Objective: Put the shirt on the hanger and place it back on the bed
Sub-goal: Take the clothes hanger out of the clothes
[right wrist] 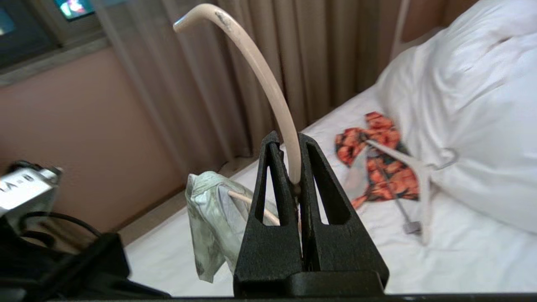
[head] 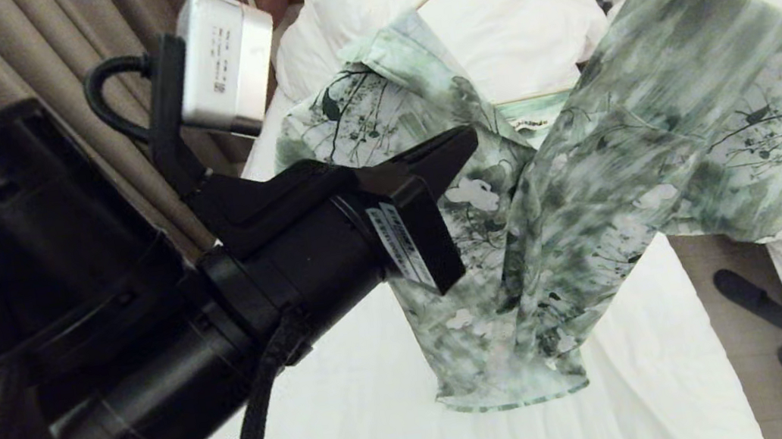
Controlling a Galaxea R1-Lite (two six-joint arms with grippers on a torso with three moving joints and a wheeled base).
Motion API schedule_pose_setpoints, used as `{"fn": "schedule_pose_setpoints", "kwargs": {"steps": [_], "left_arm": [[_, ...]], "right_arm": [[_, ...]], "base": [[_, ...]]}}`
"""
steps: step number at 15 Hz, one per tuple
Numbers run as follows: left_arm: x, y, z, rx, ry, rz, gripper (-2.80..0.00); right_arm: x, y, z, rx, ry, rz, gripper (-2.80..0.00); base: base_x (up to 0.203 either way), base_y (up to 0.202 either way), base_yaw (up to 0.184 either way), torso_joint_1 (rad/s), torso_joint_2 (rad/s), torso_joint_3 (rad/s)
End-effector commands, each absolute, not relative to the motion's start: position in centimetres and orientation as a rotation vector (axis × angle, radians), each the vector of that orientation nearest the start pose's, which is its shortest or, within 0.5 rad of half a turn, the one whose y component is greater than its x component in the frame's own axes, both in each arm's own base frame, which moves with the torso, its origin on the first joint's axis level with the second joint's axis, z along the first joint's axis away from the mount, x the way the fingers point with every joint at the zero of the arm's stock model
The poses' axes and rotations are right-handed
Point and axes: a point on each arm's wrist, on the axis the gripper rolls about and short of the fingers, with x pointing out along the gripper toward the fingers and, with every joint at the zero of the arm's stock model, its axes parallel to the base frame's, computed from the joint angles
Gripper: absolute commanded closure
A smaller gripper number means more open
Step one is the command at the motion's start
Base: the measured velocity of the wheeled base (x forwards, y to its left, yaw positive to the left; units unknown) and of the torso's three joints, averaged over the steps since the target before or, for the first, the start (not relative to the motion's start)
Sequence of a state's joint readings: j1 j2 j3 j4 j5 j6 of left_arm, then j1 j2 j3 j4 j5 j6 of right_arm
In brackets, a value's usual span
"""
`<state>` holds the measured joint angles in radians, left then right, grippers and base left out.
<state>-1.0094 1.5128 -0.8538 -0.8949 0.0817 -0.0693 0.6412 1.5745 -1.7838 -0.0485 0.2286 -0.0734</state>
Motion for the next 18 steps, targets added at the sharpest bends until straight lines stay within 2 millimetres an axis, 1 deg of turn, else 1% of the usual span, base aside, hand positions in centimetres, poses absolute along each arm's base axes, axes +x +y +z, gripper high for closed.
{"fn": "schedule_pose_setpoints", "kwargs": {"steps": [1, 3, 6, 7, 12, 15, 18], "left_arm": [[14.8, -23.0, 27.0, -0.186, -0.170, -0.928, 0.00], [15.1, -23.4, 26.7, -0.183, -0.174, -0.923, 0.00], [15.7, -23.6, 26.8, -0.182, -0.189, -0.878, 0.00], [15.7, -23.6, 26.8, -0.164, -0.199, -0.867, -2.80], [16.0, -23.1, 27.0, -0.162, -0.207, -0.848, -2.80], [17.4, -22.8, 26.7, -0.153, -0.221, -0.806, -2.80], [18.3, -22.7, 27.0, -0.158, -0.320, -0.768, -2.80]], "right_arm": [[20.3, 16.2, 43.3, -0.014, -0.281, 0.868, 0.00], [20.0, 16.8, 43.2, -0.011, -0.279, 0.894, 0.00], [19.9, 17.0, 43.2, -0.008, -0.277, 0.888, 0.00], [19.8, 16.8, 43.3, -0.005, -0.279, 0.877, 0.00], [19.7, 16.5, 43.6, -0.002, -0.291, 0.871, 0.00], [19.4, 16.4, 43.7, -0.002, -0.293, 0.872, 0.00], [19.4, 16.5, 43.3, -0.005, -0.278, 0.879, 0.00]], "base": [[0.000, 0.000, 0.000, 0.000, 0.00, 0.000], [0.000, 0.000, 0.000, 0.000, 0.00, 0.000], [0.000, 0.000, 0.000, 0.000, 0.00, 0.000], [0.000, 0.000, 0.000, 0.000, 0.00, 0.000], [0.000, 0.000, 0.000, 0.000, 0.00, 0.000], [0.000, 0.000, 0.000, 0.000, 0.00, 0.000], [0.000, 0.000, 0.000, 0.000, 0.00, 0.000]]}}
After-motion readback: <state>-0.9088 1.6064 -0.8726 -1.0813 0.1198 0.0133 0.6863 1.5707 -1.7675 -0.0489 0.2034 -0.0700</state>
